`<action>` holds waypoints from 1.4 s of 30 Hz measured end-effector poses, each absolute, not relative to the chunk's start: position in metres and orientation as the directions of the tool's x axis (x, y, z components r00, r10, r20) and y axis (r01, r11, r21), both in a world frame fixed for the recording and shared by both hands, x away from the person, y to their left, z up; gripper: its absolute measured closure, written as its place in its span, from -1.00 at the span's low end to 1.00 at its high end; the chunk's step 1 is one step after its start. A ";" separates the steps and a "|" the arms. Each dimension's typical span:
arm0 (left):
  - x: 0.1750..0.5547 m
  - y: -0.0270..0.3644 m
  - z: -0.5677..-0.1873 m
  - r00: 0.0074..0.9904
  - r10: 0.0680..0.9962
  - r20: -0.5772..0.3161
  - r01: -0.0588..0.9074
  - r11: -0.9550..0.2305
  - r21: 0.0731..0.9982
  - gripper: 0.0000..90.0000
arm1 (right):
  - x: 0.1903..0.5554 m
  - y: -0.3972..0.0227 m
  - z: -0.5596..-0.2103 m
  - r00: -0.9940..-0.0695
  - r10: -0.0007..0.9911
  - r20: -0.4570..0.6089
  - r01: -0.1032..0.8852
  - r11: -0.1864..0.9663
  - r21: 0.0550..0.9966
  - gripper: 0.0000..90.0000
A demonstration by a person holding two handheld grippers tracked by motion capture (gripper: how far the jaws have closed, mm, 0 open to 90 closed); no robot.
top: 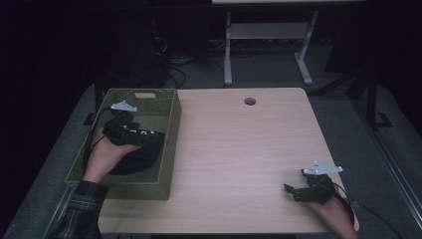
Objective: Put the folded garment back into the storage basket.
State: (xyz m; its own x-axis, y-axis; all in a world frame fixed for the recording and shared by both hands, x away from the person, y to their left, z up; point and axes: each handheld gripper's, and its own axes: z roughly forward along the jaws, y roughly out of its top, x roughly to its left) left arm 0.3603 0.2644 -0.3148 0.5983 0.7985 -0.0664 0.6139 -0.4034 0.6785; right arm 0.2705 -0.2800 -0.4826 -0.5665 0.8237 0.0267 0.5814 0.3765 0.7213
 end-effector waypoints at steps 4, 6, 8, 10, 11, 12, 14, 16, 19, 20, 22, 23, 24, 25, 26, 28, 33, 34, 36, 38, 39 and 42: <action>0.359 0.248 -0.314 0.623 0.778 -0.074 0.595 -0.411 0.691 -0.65 | 0.270 -0.280 -0.483 -0.567 0.823 0.028 0.582 0.377 0.721 -0.75; 0.358 0.239 -0.315 0.637 0.767 -0.082 0.582 -0.409 0.703 -0.65 | 0.270 -0.280 -0.483 -0.569 0.822 0.028 0.582 0.378 0.720 -0.76; 0.357 0.231 -0.316 0.648 0.757 -0.083 0.573 -0.412 0.709 -0.65 | 0.270 -0.280 -0.483 -0.569 0.822 0.027 0.581 0.379 0.720 -0.76; 0.356 0.222 -0.317 0.663 0.744 -0.079 0.559 -0.422 0.714 -0.65 | 0.270 -0.280 -0.483 -0.569 0.822 0.027 0.581 0.379 0.720 -0.76; 0.355 0.219 -0.317 0.671 0.738 -0.076 0.553 -0.428 0.715 -0.65 | 0.271 -0.280 -0.483 -0.570 0.821 0.026 0.581 0.380 0.720 -0.76; 0.354 0.214 -0.317 0.675 0.734 -0.073 0.545 -0.431 0.719 -0.65 | 0.271 -0.280 -0.483 -0.570 0.821 0.026 0.580 0.380 0.720 -0.76; 0.353 0.207 -0.317 0.685 0.725 -0.065 0.534 -0.440 0.722 -0.67 | 0.271 -0.280 -0.483 -0.570 0.821 0.026 0.580 0.380 0.721 -0.76; 0.351 0.199 -0.318 0.696 0.714 -0.069 0.523 -0.440 0.730 -0.67 | 0.271 -0.280 -0.483 -0.570 0.821 0.027 0.580 0.380 0.720 -0.76; 0.348 0.186 -0.319 0.719 0.691 -0.073 0.511 -0.454 0.730 -0.67 | 0.271 -0.280 -0.483 -0.570 0.821 0.027 0.580 0.379 0.721 -0.76; 0.347 0.183 -0.320 0.722 0.688 -0.074 0.508 -0.455 0.731 -0.67 | 0.271 -0.280 -0.483 -0.570 0.821 0.027 0.580 0.380 0.720 -0.76; 0.345 0.176 -0.321 0.733 0.676 -0.079 0.500 -0.457 0.735 -0.67 | 0.271 -0.280 -0.483 -0.570 0.821 0.027 0.580 0.380 0.721 -0.76; 0.344 0.171 -0.323 0.739 0.669 -0.080 0.496 -0.460 0.737 -0.67 | 0.271 -0.280 -0.483 -0.570 0.821 0.027 0.581 0.379 0.721 -0.76; 0.344 0.168 -0.324 0.744 0.663 -0.078 0.491 -0.465 0.736 -0.67 | 0.271 -0.280 -0.483 -0.570 0.821 0.027 0.580 0.380 0.720 -0.76; 0.343 0.164 -0.326 0.750 0.656 -0.082 0.488 -0.466 0.738 -0.67 | 0.271 -0.280 -0.483 -0.570 0.821 0.027 0.581 0.379 0.720 -0.76; 0.342 0.161 -0.327 0.751 0.654 -0.087 0.491 -0.466 0.737 -0.67 | 0.271 -0.280 -0.483 -0.571 0.821 0.027 0.580 0.380 0.720 -0.76; 0.340 0.154 -0.330 0.760 0.646 -0.076 0.478 -0.476 0.738 -0.67 | 0.271 -0.280 -0.483 -0.570 0.821 0.027 0.580 0.379 0.721 -0.76; 0.335 0.139 -0.339 0.771 0.632 -0.076 0.465 -0.478 0.745 -0.67 | 0.271 -0.280 -0.483 -0.570 0.821 0.027 0.580 0.379 0.721 -0.76; 0.334 0.136 -0.342 0.771 0.632 -0.079 0.467 -0.476 0.745 -0.67 | 0.271 -0.280 -0.483 -0.570 0.821 0.027 0.580 0.380 0.720 -0.76; 0.331 0.130 -0.347 0.776 0.626 -0.079 0.462 -0.477 0.748 -0.67 | 0.271 -0.280 -0.483 -0.570 0.821 0.027 0.581 0.380 0.720 -0.76; 0.330 0.125 -0.352 0.778 0.623 -0.078 0.459 -0.480 0.748 -0.67 | 0.271 -0.280 -0.483 -0.570 0.821 0.027 0.580 0.379 0.721 -0.76; 0.328 0.122 -0.355 0.778 0.623 -0.077 0.457 -0.479 0.750 -0.67 | 0.271 -0.280 -0.483 -0.571 0.821 0.027 0.580 0.380 0.720 -0.76; 0.323 0.113 -0.364 0.784 0.616 -0.072 0.451 -0.487 0.748 -0.67 | 0.271 -0.280 -0.483 -0.570 0.821 0.027 0.580 0.379 0.721 -0.76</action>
State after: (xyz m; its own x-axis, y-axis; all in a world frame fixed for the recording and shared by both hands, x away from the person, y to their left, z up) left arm 0.3235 0.1132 -0.3643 0.7843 0.6162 -0.0718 0.4510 -0.4870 0.7479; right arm 0.2705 -0.2797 -0.4826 -0.5703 0.8210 0.0271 0.5804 0.3794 0.7205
